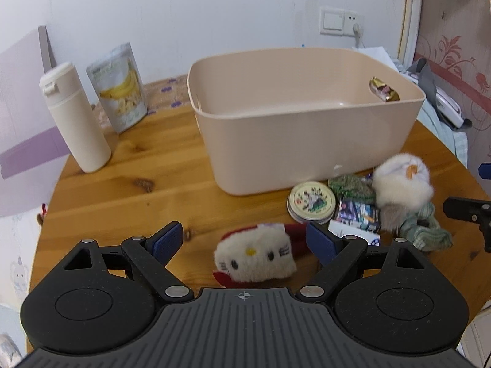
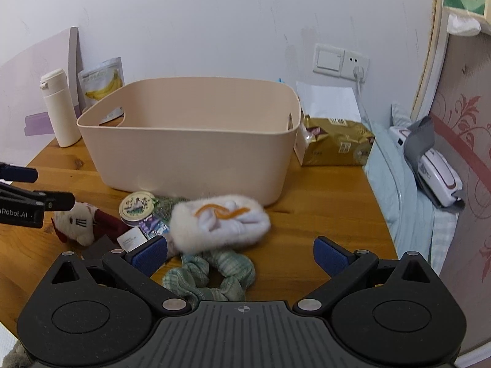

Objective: Organize objects
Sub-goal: 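Grasp the Hello Kitty plush with the left tool while the right tool grasps the white plush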

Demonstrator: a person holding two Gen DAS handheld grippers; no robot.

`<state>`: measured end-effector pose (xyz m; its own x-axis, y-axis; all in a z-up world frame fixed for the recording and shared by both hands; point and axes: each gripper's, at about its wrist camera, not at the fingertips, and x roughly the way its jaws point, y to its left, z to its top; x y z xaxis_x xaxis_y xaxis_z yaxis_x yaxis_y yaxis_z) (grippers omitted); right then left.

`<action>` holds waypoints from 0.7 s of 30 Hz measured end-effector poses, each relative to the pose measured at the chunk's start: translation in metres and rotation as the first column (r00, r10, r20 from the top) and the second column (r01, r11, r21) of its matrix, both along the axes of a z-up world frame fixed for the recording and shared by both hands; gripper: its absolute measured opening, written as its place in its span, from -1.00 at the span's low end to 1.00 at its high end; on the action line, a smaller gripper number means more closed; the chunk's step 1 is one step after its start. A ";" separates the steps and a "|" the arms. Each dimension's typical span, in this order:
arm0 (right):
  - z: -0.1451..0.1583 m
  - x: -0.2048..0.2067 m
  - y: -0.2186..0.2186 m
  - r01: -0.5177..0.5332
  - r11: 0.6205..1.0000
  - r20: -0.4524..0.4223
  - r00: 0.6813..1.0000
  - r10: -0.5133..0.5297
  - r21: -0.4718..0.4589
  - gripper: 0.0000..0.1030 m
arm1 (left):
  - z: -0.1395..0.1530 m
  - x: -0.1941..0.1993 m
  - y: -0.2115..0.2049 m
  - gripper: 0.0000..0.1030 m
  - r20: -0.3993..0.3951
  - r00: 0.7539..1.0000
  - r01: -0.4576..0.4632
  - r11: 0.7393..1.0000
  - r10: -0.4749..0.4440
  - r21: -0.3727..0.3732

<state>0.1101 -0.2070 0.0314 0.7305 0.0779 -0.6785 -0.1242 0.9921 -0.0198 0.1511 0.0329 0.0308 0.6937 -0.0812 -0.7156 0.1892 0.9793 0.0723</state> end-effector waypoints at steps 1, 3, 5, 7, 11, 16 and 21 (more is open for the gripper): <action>-0.002 0.000 0.000 0.002 1.000 -0.002 1.000 -0.002 0.002 1.00 | -0.002 0.000 0.000 0.72 -0.006 1.000 0.000 1.000 0.000 -0.002; -0.005 0.002 0.000 0.005 1.000 -0.006 1.000 -0.005 0.006 1.00 | -0.009 0.002 -0.001 0.72 -0.022 1.000 -0.005 1.000 0.005 -0.005; -0.008 0.004 0.001 0.006 1.000 -0.011 1.000 -0.005 0.012 1.00 | -0.016 0.004 -0.002 0.72 -0.043 0.999 -0.013 1.000 0.013 -0.011; -0.012 0.007 0.002 0.005 1.000 -0.014 1.000 -0.005 0.019 1.00 | -0.022 0.006 -0.002 0.72 -0.061 0.998 -0.023 1.000 0.022 -0.019; -0.021 0.013 0.008 0.003 1.000 -0.026 1.000 -0.002 0.030 1.00 | -0.031 0.012 0.000 0.72 -0.087 0.996 -0.040 0.999 0.037 -0.030; -0.027 0.023 0.013 0.002 0.999 -0.037 0.999 0.000 0.045 1.00 | -0.035 0.019 0.004 0.72 -0.100 0.994 -0.051 0.998 0.047 -0.039; -0.031 0.034 0.018 0.001 0.998 -0.046 0.999 0.001 0.056 1.00 | -0.038 0.025 0.007 0.72 -0.110 0.993 -0.057 0.996 0.050 -0.063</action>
